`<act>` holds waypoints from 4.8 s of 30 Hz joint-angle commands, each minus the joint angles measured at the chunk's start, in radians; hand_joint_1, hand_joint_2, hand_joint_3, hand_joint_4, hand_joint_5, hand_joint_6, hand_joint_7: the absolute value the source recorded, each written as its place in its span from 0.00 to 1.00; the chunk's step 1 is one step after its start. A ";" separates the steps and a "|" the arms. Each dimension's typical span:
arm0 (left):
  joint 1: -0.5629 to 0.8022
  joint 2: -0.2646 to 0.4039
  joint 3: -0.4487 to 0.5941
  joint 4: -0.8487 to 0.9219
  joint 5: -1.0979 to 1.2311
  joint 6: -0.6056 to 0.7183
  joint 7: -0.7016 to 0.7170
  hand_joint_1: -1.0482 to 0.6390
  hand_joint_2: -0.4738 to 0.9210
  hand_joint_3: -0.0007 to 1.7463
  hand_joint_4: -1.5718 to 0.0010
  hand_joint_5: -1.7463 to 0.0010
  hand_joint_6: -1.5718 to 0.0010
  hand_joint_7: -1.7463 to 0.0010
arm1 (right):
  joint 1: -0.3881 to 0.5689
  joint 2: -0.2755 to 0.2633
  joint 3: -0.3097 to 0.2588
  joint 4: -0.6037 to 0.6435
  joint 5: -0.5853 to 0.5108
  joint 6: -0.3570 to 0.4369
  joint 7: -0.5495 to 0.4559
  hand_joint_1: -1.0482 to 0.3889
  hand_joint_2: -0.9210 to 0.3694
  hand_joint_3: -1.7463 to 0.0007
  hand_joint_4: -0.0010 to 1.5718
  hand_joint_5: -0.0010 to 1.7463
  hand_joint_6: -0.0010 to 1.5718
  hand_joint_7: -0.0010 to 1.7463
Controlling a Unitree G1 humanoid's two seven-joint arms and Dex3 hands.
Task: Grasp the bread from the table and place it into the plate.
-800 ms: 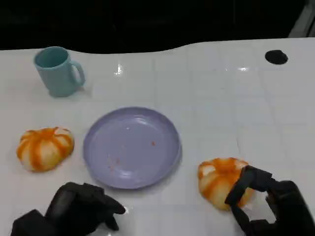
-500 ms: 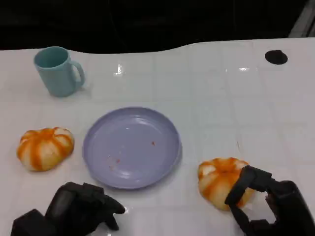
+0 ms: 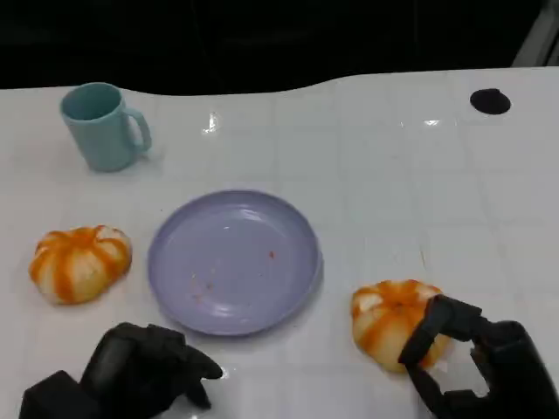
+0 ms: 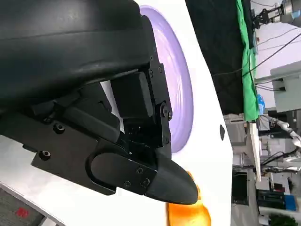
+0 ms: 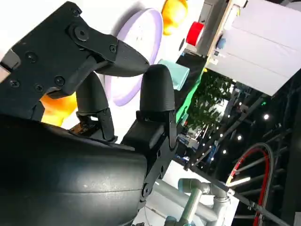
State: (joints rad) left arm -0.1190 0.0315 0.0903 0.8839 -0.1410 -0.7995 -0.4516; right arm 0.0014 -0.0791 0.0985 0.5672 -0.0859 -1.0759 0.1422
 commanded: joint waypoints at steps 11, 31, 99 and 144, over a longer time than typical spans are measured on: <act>0.004 0.013 0.008 0.000 -0.016 0.010 -0.012 0.00 1.00 0.06 0.18 0.40 0.04 0.80 | 0.014 -0.111 -0.031 -0.202 -0.164 0.101 -0.011 0.46 0.23 0.58 0.34 0.67 0.35 0.51; -0.002 0.012 0.005 -0.006 -0.005 0.024 -0.003 0.00 1.00 0.05 0.17 0.41 0.04 0.80 | 0.061 -0.349 0.004 -0.827 -0.766 0.662 0.112 0.28 0.00 0.98 0.07 0.05 0.14 0.00; 0.015 0.004 -0.010 -0.018 0.017 0.004 0.022 0.00 1.00 0.07 0.18 0.41 0.04 0.80 | -0.454 -0.164 0.371 -0.062 -0.732 0.623 -0.616 0.63 0.38 0.39 0.59 1.00 0.43 1.00; 0.028 -0.017 -0.032 -0.032 0.025 -0.020 0.038 0.00 1.00 0.07 0.18 0.42 0.05 0.80 | -0.648 -0.037 0.506 0.080 -0.667 0.710 -0.240 0.25 0.00 0.90 0.08 0.07 0.16 0.00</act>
State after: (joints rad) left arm -0.1018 0.0069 0.0579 0.8540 -0.1222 -0.8082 -0.4214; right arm -0.6787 -0.0852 0.6280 0.7128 -0.7794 -0.3758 -0.1262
